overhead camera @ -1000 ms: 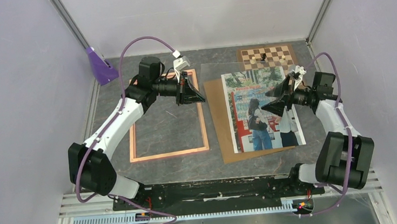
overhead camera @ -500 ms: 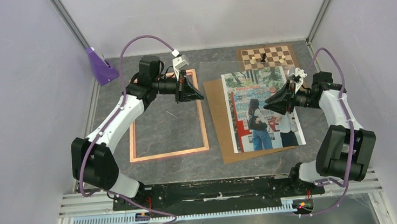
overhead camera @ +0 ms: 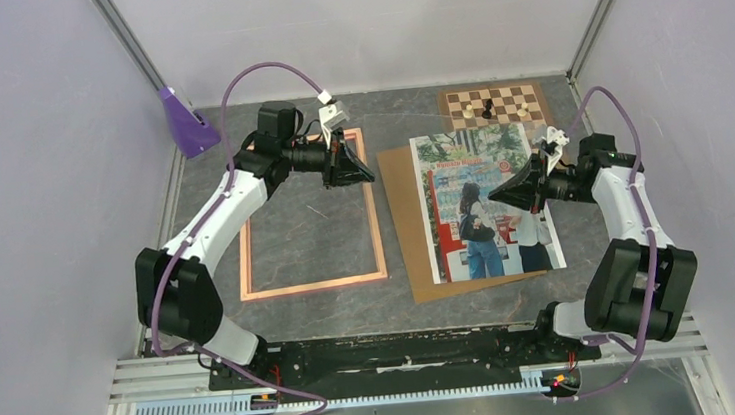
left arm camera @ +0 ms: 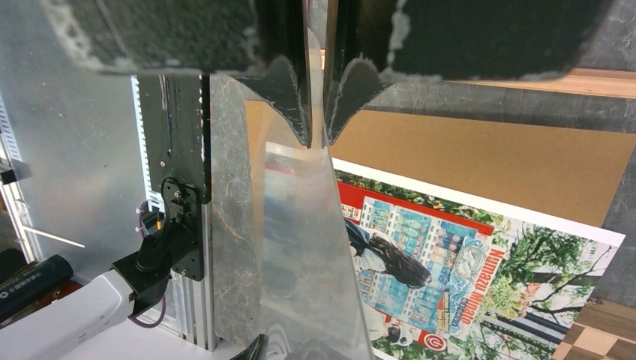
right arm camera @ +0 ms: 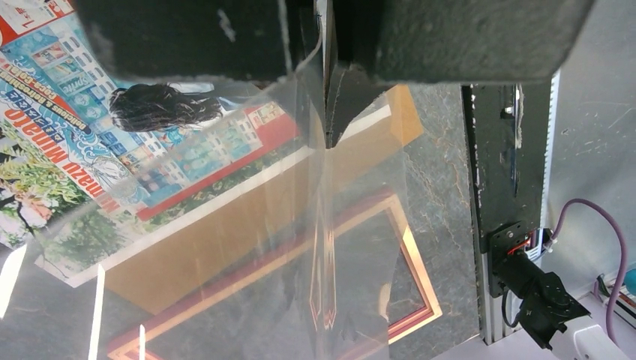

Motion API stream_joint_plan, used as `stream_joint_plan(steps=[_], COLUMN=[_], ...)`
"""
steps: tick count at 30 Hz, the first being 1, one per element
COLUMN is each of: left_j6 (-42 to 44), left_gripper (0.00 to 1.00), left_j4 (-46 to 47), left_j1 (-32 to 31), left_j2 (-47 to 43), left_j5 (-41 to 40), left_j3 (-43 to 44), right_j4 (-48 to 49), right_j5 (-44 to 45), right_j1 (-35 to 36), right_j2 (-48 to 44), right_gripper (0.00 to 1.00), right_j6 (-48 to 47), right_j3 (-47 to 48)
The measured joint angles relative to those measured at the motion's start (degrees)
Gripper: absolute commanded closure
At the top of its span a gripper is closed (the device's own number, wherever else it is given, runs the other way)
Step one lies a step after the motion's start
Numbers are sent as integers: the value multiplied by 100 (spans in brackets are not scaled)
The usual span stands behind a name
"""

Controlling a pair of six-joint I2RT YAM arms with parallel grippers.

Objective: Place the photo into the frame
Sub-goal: Pick up the photo frame item at the center of the board.

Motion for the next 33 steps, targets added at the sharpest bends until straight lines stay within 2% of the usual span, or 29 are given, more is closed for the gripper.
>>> stream_joint_plan(steps=[6,11,33], left_j6=[146,186,-280], left_gripper=[57,47,34], left_j4=[-22,7,1993], left_j1=[-2,9,20], left_j2=[39,42,599], left_j5=[7,48,199], left_j3=[24,17,-743], right_j4=[-153,-190,-201], right_j5=[-26,-131,-269], right_j1=[-85,-264,-299], right_j2=[-50,-133,-372], right_gripper=[100,100,100], right_j6=[-37,-42,72], right_j3=[72,72,127])
